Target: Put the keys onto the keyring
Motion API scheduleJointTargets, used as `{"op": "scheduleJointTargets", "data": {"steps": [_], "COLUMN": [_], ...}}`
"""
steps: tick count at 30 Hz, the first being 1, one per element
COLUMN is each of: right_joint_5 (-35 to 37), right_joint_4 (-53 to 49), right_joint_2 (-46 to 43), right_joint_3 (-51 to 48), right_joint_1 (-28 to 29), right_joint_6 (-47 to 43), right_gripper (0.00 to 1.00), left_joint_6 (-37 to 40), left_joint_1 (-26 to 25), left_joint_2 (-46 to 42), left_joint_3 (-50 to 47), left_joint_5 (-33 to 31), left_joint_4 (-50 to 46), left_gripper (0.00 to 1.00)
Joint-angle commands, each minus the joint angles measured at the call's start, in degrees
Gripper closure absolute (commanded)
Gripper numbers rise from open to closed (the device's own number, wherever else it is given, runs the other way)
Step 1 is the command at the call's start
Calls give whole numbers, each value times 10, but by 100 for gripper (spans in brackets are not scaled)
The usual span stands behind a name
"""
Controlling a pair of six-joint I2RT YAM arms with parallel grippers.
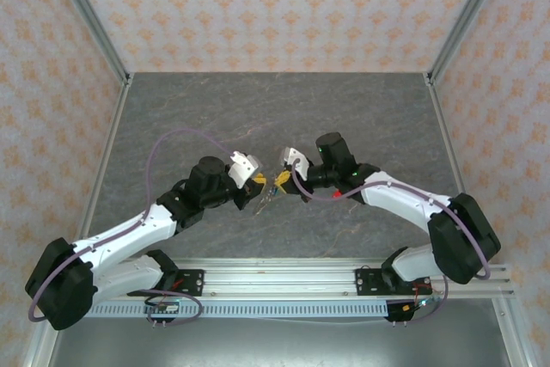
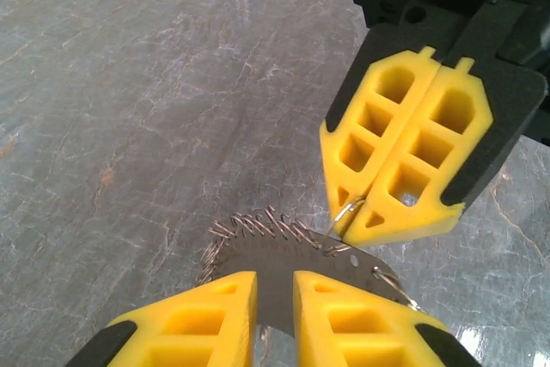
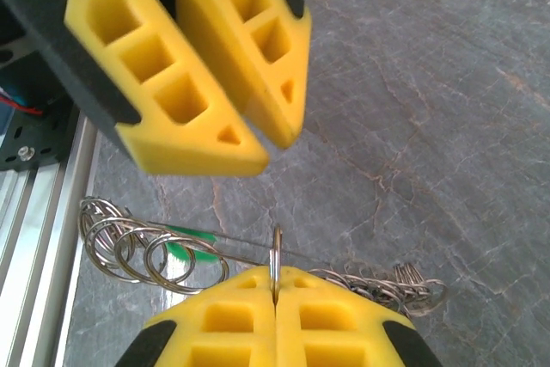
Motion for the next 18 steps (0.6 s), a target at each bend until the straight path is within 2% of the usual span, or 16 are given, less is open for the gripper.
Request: {"op": "scheduleJointTargets", "data": {"steps": [1,4,7,12,18], "right_joint_5": [-28,-20,-20,-12,-16], "right_joint_4": [-8,-31,-2,41,143], "right_joint_2": [-32,-55,-84,-105,-89], "right_joint_3": [-38,-73,-117,-157,-177], "right_joint_1": [-2,-2,-2,-2,-4], "right_joint_6": [-29,-25,0,14,37], "right_gripper": [100,100,100,100,100], "left_joint_6": [-5,-11,-13,16,55], "left_joint_1": [3,3,-1,-16,-22], "left_joint_2": [9,34,61,84,127], "left_joint_3": [-1,1,2,11,30], "left_joint_5": [33,90,142,180,228], "left_joint_4": [-10,-11,1,6,26], "left_gripper": [81,82,82,81,79]}}
